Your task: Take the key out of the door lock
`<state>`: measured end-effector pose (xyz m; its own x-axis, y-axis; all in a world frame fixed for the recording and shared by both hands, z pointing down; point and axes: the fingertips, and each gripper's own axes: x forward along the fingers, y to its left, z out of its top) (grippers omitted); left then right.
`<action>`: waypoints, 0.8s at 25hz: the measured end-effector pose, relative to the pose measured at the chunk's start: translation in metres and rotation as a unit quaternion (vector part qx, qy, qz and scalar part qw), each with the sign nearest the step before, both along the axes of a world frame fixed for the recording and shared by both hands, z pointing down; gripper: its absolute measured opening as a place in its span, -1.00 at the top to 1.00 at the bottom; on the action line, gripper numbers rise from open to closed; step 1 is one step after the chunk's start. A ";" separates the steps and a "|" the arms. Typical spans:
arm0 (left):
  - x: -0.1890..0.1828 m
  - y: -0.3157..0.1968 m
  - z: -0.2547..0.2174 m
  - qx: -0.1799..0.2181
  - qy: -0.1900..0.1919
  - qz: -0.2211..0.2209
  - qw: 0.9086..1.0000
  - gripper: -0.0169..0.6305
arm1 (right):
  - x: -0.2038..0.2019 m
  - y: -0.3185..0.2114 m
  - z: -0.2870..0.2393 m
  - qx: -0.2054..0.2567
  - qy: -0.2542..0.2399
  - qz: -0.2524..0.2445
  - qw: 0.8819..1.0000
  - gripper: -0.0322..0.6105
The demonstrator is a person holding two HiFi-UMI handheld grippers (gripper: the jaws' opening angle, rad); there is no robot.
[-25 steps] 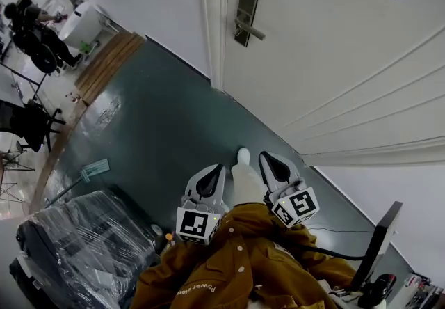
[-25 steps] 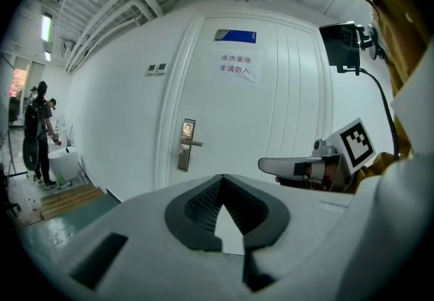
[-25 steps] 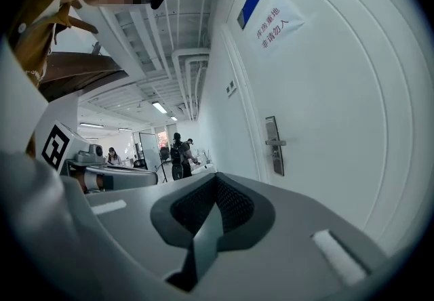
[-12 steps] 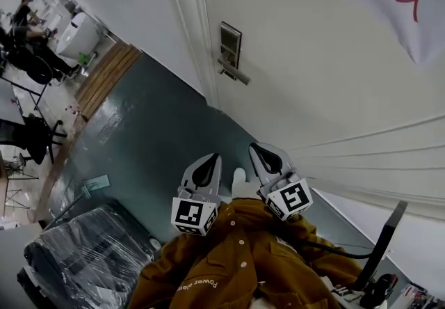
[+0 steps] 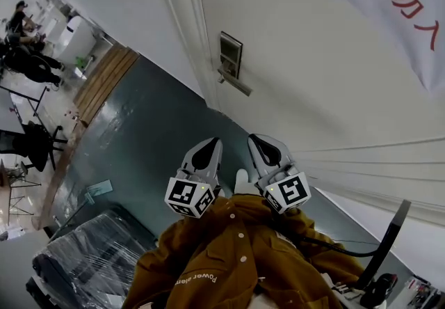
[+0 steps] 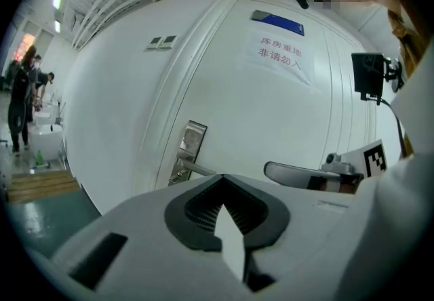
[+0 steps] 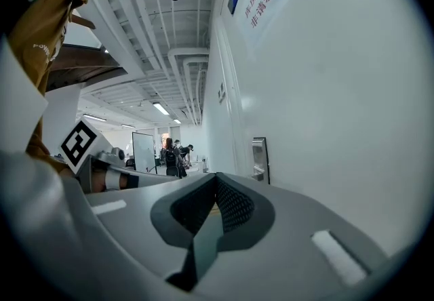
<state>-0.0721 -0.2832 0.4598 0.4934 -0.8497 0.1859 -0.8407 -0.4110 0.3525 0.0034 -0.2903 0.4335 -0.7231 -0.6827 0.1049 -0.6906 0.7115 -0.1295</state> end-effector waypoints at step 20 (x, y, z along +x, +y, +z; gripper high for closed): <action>-0.034 -0.190 0.124 -0.125 0.481 -0.032 0.867 0.55 | 0.017 -0.014 0.002 -0.005 0.021 0.061 0.998 0.88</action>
